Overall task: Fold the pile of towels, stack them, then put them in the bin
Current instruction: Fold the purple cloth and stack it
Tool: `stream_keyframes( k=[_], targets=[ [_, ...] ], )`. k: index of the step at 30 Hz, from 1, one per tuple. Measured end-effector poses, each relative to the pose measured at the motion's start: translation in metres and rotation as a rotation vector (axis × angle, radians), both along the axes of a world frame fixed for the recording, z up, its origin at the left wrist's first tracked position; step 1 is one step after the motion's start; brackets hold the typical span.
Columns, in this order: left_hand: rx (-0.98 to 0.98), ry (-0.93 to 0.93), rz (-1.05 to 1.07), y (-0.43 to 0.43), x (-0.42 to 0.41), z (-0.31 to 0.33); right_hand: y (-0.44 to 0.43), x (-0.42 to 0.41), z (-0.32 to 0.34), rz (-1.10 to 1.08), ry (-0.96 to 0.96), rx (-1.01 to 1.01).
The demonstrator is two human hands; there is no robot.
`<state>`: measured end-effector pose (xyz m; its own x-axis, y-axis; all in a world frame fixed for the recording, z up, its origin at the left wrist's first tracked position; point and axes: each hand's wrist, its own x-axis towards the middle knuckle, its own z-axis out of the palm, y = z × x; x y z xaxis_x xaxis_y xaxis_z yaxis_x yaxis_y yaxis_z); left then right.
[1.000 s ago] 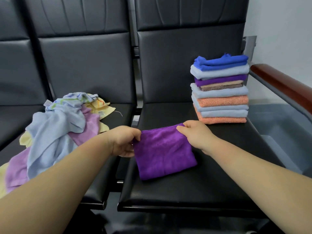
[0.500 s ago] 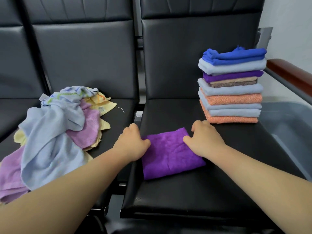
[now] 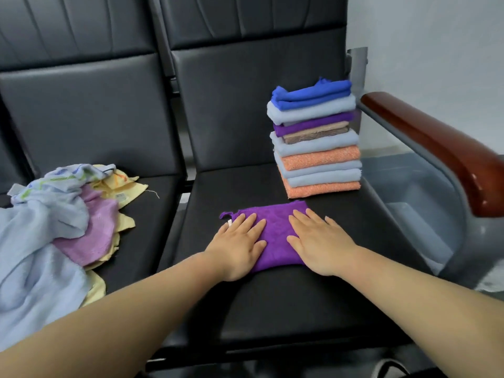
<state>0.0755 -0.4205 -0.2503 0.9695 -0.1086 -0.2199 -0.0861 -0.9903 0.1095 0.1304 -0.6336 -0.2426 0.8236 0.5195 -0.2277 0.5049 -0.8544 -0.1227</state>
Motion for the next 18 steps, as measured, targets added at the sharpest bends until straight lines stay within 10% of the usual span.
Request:
stream_keyframes(
  k=[18],
  targets=[
    [-0.205,-0.117,-0.023,-0.079,0.035,-0.005,-0.091,0.019,0.006,-0.108,-0.143,0.084]
  ],
)
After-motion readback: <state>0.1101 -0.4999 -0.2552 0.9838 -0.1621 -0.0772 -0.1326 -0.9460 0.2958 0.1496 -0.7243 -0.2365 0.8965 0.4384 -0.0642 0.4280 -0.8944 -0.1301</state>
